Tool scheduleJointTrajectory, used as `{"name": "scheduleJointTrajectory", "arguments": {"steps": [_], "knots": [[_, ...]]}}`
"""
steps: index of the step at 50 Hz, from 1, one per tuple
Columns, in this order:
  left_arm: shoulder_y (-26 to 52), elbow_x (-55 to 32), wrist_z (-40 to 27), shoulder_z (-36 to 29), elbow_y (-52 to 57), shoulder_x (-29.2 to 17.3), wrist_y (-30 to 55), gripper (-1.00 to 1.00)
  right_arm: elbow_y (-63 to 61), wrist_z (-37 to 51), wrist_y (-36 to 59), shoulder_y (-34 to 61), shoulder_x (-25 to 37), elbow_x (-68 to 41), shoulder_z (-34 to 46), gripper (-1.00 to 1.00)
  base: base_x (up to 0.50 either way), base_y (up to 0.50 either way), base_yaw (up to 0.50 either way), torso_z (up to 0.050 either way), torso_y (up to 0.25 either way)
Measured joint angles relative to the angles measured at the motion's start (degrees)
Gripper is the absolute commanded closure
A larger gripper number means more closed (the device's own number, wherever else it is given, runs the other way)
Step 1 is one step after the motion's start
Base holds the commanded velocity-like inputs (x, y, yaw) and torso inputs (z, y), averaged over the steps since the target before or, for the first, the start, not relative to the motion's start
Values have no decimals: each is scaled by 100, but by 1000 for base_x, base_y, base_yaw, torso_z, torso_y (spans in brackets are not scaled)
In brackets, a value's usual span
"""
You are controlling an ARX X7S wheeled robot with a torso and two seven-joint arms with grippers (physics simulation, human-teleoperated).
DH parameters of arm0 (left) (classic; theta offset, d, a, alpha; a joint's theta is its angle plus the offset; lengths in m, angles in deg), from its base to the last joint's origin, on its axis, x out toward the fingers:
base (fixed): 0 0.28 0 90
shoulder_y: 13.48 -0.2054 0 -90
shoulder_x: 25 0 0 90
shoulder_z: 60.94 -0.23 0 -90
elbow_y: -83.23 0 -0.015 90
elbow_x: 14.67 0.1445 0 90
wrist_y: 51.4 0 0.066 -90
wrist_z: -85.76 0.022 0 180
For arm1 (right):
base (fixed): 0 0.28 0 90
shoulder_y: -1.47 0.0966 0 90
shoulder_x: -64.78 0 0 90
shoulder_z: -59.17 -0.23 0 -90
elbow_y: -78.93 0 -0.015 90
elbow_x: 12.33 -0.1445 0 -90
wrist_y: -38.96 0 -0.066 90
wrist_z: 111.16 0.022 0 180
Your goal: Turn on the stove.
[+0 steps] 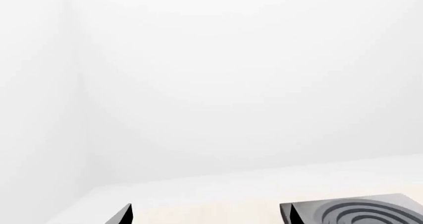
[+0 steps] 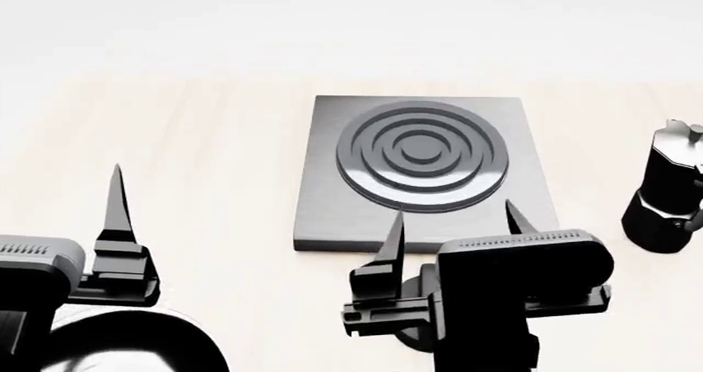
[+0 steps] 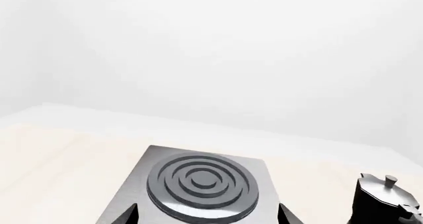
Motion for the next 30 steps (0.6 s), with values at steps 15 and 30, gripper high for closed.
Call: {"name": "scheduleJointTrajectory", "arguments": {"steps": [15, 30], "knots": [[18, -59, -45, 6, 38, -32, 43, -100, 783, -37, -7, 164, -64, -81, 36, -100, 0, 0, 0, 0, 0], [24, -185, -47, 38, 60, -39, 45, -100, 1464, -101, -23, 335, -75, -150, 63, -100, 0, 0, 0, 0, 0]]}}
